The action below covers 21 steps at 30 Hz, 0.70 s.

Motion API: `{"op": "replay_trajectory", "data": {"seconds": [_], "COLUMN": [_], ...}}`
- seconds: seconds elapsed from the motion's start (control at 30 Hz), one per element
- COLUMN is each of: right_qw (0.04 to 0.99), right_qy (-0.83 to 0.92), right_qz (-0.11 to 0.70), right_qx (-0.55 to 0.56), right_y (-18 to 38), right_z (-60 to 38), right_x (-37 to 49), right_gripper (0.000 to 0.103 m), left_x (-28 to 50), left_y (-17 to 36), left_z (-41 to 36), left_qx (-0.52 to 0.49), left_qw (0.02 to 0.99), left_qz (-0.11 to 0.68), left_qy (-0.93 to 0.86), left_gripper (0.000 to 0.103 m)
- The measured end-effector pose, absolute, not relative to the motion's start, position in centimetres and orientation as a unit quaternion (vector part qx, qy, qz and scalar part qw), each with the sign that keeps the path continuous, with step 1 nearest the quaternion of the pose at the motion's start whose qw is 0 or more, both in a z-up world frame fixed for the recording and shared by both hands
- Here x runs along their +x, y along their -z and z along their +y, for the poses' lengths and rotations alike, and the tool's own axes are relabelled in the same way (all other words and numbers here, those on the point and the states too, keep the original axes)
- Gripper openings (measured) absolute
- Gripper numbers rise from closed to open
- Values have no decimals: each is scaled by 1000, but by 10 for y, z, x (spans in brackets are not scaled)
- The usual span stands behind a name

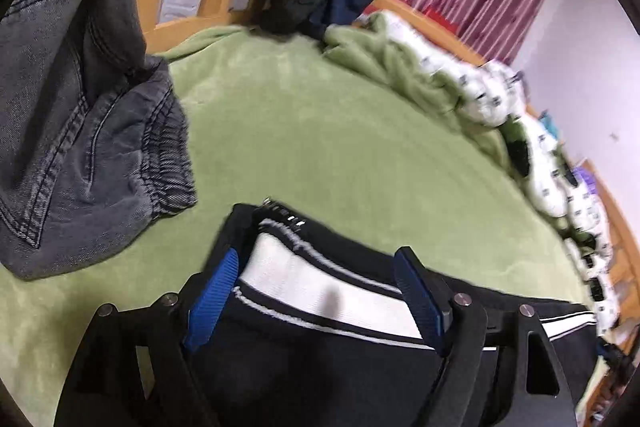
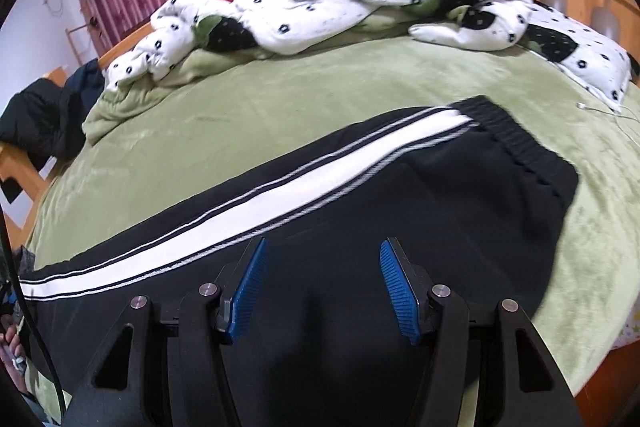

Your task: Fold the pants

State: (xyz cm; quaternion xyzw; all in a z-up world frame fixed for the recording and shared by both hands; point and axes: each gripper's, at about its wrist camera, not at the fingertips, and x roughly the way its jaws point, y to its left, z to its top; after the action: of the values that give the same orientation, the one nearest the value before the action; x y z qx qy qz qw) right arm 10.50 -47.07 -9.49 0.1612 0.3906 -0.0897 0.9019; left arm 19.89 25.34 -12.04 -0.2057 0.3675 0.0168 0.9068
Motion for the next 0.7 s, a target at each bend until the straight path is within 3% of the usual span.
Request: {"op": "replay_trajectory", "data": {"seconds": [0.1, 0.17, 0.7], "right_qw": [907, 911, 887], "right_qy": [72, 53, -155], "right_qz": [389, 389, 433], "right_qx": [146, 128, -30], "right_y": [95, 94, 126], "right_z": [-453, -440, -338], "right_x": [123, 138, 252], "right_gripper": [58, 58, 61], "left_x": [212, 219, 210], "left_y": [127, 129, 134], "left_z": [253, 248, 252], "left_qx": [-207, -176, -146], "left_qw": [901, 903, 911], "left_qz": [380, 389, 379], "left_qy": [-33, -46, -78], "left_gripper": [63, 10, 11]}}
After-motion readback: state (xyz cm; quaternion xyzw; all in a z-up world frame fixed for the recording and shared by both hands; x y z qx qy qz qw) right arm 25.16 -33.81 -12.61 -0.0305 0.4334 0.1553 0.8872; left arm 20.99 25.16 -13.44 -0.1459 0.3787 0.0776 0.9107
